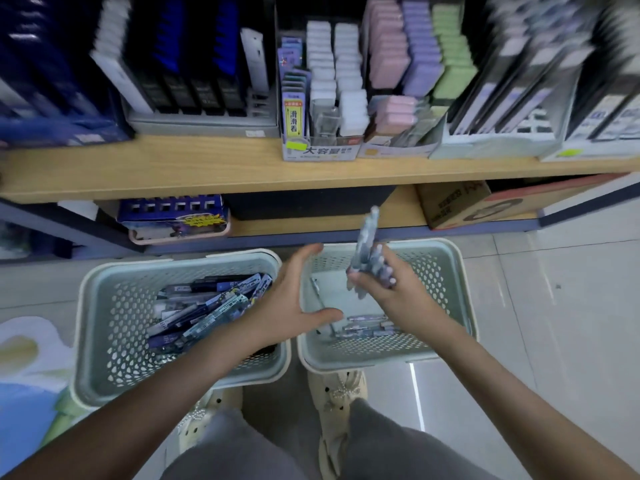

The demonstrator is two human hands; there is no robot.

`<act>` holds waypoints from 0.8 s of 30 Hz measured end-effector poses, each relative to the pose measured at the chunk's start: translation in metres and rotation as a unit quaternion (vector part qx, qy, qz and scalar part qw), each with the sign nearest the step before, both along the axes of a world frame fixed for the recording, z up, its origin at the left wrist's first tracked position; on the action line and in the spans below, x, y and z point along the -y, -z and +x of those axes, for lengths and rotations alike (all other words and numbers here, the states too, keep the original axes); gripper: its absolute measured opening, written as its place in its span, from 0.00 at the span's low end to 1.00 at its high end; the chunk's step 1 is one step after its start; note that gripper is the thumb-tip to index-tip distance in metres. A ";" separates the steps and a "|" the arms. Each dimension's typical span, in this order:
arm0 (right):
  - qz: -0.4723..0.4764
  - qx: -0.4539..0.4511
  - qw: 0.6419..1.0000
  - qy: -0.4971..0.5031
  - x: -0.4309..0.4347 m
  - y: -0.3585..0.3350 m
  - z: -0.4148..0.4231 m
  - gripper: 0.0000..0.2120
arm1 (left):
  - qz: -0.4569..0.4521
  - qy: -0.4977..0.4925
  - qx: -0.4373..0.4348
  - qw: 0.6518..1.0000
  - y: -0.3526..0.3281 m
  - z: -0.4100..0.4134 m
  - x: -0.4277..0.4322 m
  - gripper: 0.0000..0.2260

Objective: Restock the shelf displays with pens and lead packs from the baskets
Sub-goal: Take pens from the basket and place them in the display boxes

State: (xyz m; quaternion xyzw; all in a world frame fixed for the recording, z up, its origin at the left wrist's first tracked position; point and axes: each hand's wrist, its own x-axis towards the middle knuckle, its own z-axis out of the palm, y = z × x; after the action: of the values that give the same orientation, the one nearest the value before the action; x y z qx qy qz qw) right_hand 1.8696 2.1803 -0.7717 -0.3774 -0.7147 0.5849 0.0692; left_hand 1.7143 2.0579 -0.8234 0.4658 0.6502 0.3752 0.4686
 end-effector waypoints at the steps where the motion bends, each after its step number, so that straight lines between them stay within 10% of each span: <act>1: -0.020 -0.028 0.999 0.012 0.000 -0.013 -0.005 0.06 | 0.000 -0.005 0.049 0.999 -0.007 0.001 -0.006 0.42; 6: -0.095 -0.046 0.994 -0.019 0.002 -0.032 -0.026 0.05 | 0.006 0.006 0.186 0.983 -0.039 -0.011 -0.023 0.44; 10: -0.126 -0.045 0.990 -0.039 0.011 -0.030 -0.044 0.05 | -0.024 0.044 0.178 0.983 -0.044 -0.018 -0.031 0.29; 24: -0.167 -0.068 0.984 0.001 0.020 -0.012 -0.053 0.17 | -0.040 0.057 0.175 0.982 -0.042 -0.030 -0.023 0.22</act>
State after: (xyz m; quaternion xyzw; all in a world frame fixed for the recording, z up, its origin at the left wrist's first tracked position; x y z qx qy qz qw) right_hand 1.8170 2.1601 -0.7601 -0.3435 -0.5999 0.7206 0.0540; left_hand 1.6844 2.0811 -0.7817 0.4101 0.5450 0.3978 0.6136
